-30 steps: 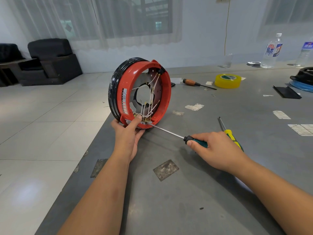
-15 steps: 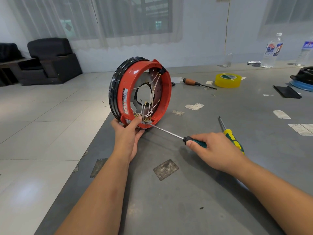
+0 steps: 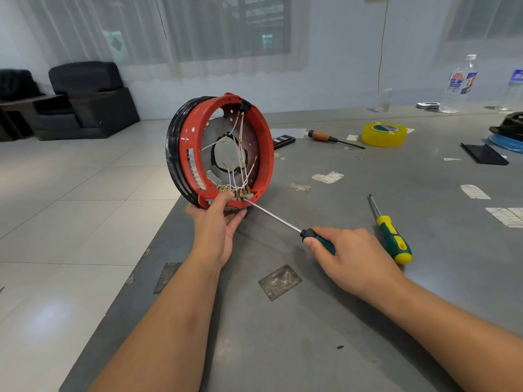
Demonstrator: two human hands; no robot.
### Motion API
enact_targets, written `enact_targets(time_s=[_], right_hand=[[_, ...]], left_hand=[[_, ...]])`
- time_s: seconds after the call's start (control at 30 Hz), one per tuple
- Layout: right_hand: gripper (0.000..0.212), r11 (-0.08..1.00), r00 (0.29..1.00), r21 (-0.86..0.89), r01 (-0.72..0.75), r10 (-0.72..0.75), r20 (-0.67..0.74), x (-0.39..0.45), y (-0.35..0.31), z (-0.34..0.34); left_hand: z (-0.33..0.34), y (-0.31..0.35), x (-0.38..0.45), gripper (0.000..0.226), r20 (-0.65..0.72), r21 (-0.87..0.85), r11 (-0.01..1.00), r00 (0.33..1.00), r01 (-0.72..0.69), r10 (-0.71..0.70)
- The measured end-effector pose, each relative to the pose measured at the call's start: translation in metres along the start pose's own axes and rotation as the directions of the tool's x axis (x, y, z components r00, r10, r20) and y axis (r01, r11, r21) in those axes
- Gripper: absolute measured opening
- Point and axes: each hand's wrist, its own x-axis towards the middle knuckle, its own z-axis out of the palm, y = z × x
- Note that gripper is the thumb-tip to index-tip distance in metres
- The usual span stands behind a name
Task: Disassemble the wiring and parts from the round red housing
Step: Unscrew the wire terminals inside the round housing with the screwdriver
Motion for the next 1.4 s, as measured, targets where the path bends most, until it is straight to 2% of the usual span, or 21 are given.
enact_targets(time_s=[0.57, 0.97, 1.17, 1.4], right_hand=[[0.037, 1.0, 0.997, 0.012, 0.018, -0.017, -0.076, -0.003, -0.014, 0.013], [0.043, 0.98, 0.999, 0.195, -0.025, 0.034, -0.041, 0.001, -0.013, 0.017], [0.036, 1.0, 0.997, 0.009, -0.005, 0.006, -0.074, 0.002, -0.01, 0.006], [0.038, 1.0, 0.997, 0.01, 0.016, -0.015, -0.075, 0.004, -0.003, -0.005]], left_hand=[[0.003, -0.001, 0.002, 0.043, -0.033, -0.1, 0.995, 0.999, -0.01, 0.006], [0.002, -0.003, 0.003, 0.043, -0.019, -0.098, 0.995, 1.0, -0.026, 0.024], [-0.001, -0.002, 0.005, 0.044, -0.022, -0.132, 0.991, 1.0, 0.004, -0.007], [-0.003, -0.002, 0.004, 0.044, -0.014, -0.124, 0.992, 1.0, 0.013, -0.015]])
